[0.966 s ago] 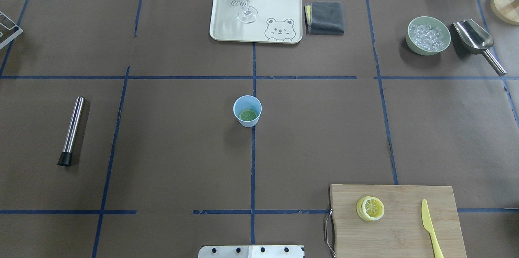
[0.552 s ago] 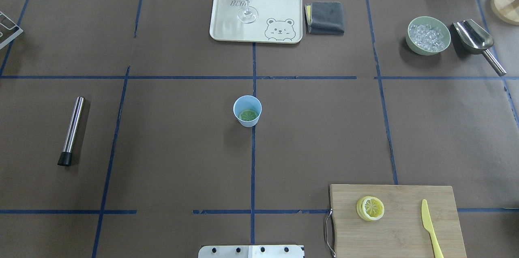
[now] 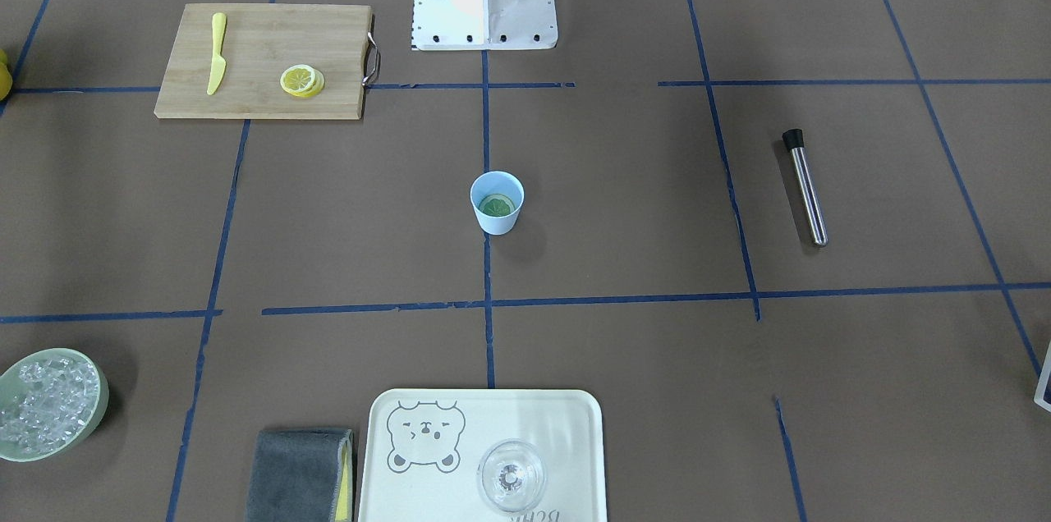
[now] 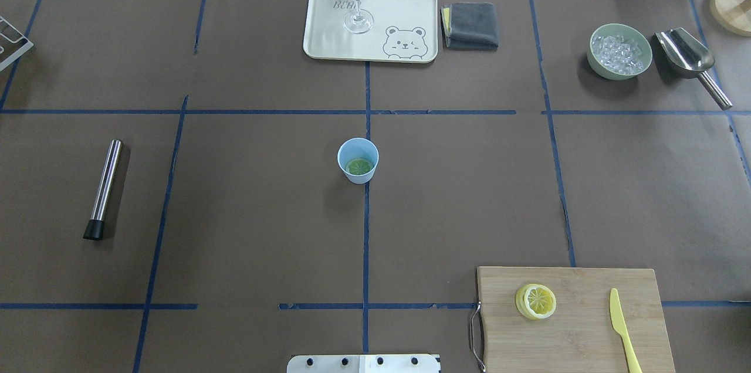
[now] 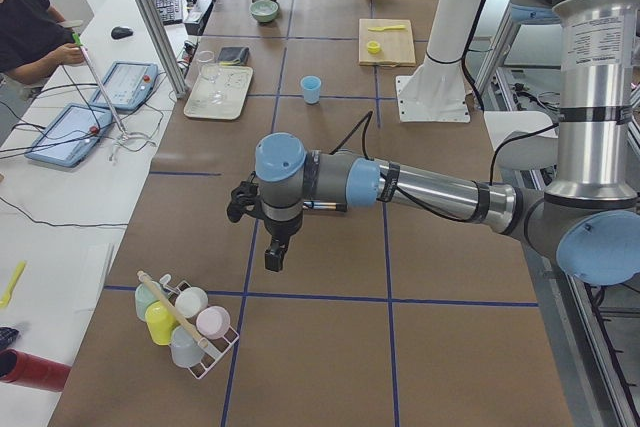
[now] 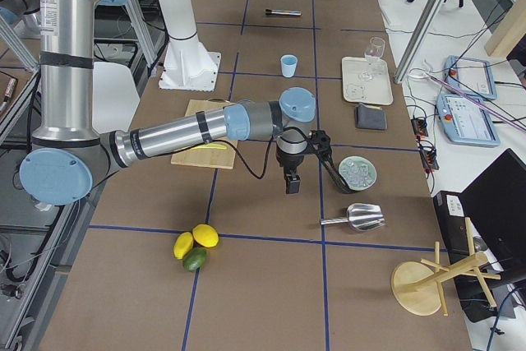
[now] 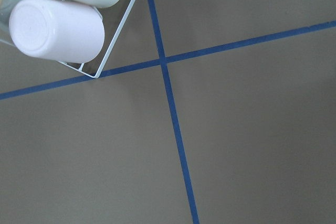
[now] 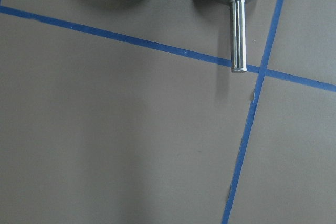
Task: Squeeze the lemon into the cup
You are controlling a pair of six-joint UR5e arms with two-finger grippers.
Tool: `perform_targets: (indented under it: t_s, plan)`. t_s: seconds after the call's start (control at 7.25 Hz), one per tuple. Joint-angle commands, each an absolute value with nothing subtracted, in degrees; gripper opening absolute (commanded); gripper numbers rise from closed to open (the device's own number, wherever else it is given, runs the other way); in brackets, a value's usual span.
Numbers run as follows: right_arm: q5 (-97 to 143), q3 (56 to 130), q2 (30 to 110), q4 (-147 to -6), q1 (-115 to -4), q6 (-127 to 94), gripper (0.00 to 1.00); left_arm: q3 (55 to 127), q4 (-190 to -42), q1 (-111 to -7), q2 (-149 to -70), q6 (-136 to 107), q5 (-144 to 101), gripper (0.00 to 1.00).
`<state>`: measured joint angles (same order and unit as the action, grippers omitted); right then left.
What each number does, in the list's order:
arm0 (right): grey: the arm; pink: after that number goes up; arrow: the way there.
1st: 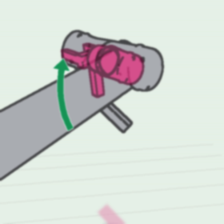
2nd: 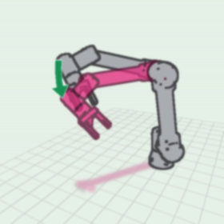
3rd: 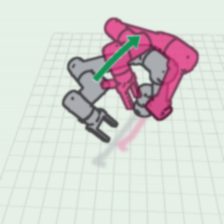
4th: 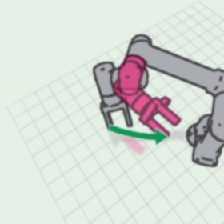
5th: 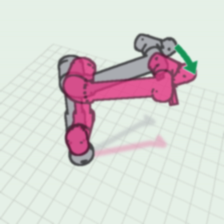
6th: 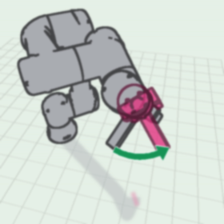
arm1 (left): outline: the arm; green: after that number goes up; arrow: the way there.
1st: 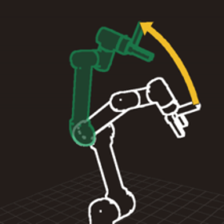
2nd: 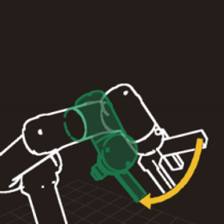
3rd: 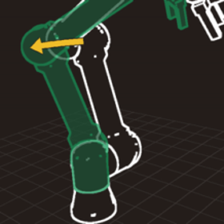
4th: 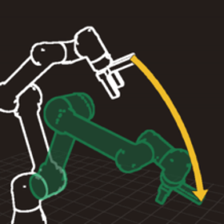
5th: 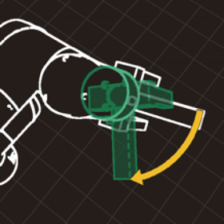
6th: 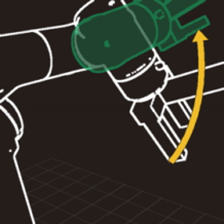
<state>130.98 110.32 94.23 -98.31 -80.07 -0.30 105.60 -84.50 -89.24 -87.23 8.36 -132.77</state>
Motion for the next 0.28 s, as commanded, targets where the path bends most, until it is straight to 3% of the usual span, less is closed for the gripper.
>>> perform_targets:
  t_s: [0.0,0.14]
  plan:
    - [130.17,107.16,94.05,-96.7,-80.07,-0.44,1.0,102.68,-84.55,-89.21,-88.86,8.52,-132.98,1.0]
    - [130.34,109.05,94.48,-95.46,-80.16,-0.53,1.0,103.53,-84.29,-89.3,-88.77,8.53,-132.89,1.0]
